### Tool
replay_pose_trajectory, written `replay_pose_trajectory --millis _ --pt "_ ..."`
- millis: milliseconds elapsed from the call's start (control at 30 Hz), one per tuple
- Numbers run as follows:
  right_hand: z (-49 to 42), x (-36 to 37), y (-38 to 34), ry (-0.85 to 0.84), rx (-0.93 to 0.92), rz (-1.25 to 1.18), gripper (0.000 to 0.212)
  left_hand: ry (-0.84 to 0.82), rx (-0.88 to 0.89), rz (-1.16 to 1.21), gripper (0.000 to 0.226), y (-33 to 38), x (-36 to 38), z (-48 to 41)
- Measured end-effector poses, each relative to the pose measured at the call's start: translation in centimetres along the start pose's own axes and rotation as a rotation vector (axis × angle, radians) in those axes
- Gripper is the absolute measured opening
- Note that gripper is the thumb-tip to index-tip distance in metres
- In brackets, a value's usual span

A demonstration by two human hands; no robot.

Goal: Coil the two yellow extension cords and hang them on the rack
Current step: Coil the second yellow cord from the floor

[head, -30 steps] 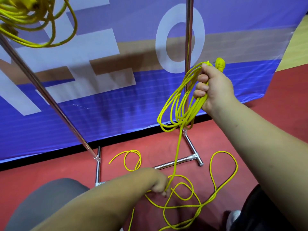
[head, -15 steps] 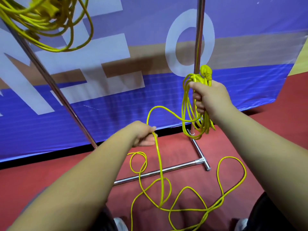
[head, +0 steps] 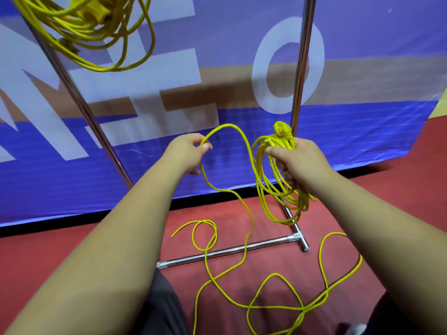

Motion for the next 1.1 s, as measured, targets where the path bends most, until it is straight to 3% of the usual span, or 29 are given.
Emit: replay_pose_trajectory --millis 167,300,367,433,567,633,800,900,1033,1100 --pt "-0.1 -0.4 0.8 -0.049 0.018 -0.005 0.025 -0.134 -0.371 0.266 0.026 -2.2 0.3 -0.1" --pt "-0.1 -0.2 1.3 -0.11 0.034 0.025 0.026 -0.095 -0.545 0.538 0.041 -3.0 0.2 -0.8" --pt "-0.2 0.0 1.6 -0.123 0.038 0.042 0.03 -0.062 -0.503 0.547 0.029 -2.6 0.0 -0.7" --pt "-0.3 0.1 1.9 -0.099 0.046 0.06 0.032 -0.111 -0.444 0.454 0.051 -2.4 0.2 -0.5" --pt "-1.2 -0.2 3.4 0.063 0.112 0.069 0.028 -0.293 -0.314 0.278 0.027 -1.3 0.6 0.0" --pt "-1.7 -0.7 4.0 0.139 0.123 0.126 0.028 -0.352 -0.263 0.323 0.023 -0.4 0.7 0.2" --pt "-2.7 -1.7 4.7 0.21 0.119 0.109 0.02 -0.616 0.075 0.417 0.02 2.1 0.7 2.3" --pt "-2.4 -1.6 3.9 0.131 0.061 0.122 0.016 -0.684 0.114 0.565 0.019 3.1 0.8 3.1" --pt "-0.2 0.9 2.7 -0.184 0.108 0.015 0.019 -0.573 0.158 0.537 0.019 3.6 2.2 3.0" --pt "1.1 2.0 2.5 -0.274 0.179 -0.036 0.011 -0.496 0.166 0.504 0.019 3.3 3.0 2.6"
Point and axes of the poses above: each hand's wrist, its own z-axis away from the middle knuckle, its own x-axis out of the palm, y = z × x, the point moved 6 cm from there along -z, towards the middle knuckle, and after that the axes turned 15 degrees about y, right-handed, at the moved point
